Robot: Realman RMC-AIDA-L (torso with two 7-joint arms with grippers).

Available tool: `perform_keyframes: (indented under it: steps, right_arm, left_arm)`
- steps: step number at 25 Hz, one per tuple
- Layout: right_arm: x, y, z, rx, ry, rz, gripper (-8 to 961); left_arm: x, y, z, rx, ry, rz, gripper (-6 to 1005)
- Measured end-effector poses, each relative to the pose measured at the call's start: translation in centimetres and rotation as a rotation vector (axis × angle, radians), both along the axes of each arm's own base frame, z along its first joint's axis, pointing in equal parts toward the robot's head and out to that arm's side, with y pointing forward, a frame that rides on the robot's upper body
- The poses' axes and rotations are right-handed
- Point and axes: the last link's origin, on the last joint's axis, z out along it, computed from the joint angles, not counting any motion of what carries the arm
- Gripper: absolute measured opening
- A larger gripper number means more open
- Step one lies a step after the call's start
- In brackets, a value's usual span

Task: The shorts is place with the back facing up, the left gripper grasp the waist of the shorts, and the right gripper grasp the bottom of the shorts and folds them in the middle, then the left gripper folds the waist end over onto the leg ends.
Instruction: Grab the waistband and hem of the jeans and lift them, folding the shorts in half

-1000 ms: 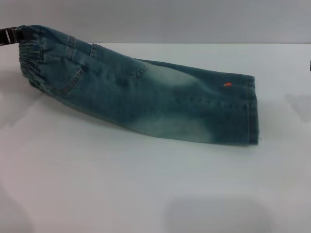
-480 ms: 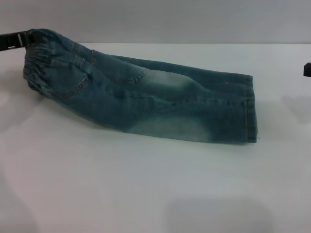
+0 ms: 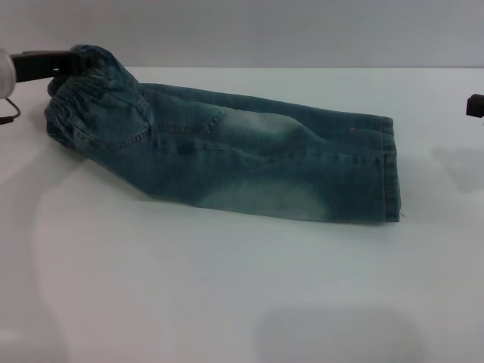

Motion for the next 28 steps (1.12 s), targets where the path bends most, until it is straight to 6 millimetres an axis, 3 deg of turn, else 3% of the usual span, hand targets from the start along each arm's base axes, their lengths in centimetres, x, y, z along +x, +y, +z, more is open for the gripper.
perform_keyframes:
  steps: [14,26,28]
  right_arm:
    - [-0.3,-0.5,-0.7,0.025,0.036,0.028,0]
    - [-1.1,-0.5,-1.6,0.024,0.054,0.067,-1]
    - [-1.3,-0.4,-1.7,0.031,0.059,0.082,0]
  left_arm:
    - [-1.3,1.0,0.3,0.028,0.128,0.106,147]
    - [-2.6,0.8,1.6,0.025,0.200,0.127,573]
    - [-2.6,0.8,1.4,0.011,0.213,0.125,829]
